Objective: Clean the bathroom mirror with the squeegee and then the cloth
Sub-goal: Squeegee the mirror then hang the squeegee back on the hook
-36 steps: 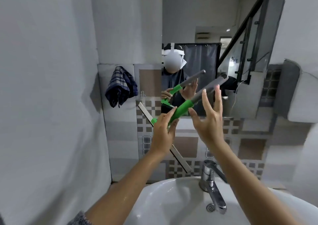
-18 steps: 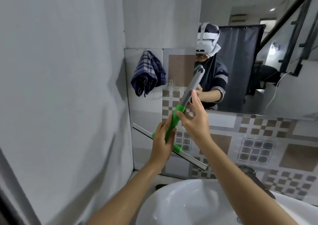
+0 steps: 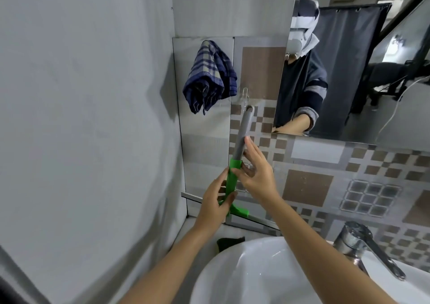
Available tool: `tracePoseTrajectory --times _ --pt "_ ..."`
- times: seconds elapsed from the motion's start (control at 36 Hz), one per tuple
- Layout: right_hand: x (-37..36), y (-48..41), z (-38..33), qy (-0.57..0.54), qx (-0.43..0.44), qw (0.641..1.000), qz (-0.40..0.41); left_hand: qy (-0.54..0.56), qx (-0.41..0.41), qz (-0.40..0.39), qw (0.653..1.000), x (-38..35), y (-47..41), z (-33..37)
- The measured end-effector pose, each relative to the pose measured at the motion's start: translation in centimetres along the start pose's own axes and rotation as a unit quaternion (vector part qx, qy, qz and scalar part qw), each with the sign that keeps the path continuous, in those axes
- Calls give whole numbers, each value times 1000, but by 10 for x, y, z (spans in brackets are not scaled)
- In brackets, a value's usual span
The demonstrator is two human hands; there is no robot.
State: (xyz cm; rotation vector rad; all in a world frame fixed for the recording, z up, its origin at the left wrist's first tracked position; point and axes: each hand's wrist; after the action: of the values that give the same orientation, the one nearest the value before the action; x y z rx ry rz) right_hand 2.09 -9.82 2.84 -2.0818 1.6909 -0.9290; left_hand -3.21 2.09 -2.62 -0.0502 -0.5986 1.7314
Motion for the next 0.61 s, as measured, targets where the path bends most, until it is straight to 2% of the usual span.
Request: tracePoseTrajectory --times 0.22,0.61 --pt "2 0 6 -27 11 1000 -4 -6 5 6 1000 -5 -3 -6" --pt "6 -4 7 -7 29 999 -32 19 2 11 1000 -9 -1 -5"
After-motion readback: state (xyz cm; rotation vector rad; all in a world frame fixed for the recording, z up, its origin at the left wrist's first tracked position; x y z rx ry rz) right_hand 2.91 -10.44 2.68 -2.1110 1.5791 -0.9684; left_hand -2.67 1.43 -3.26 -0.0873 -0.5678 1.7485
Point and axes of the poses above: each hand's wrist, its own y-axis away from the middle knuckle, its own x-axis out of the back of the hand, z = x × y, and after that the axes turned 5 degrees about x, right-handed
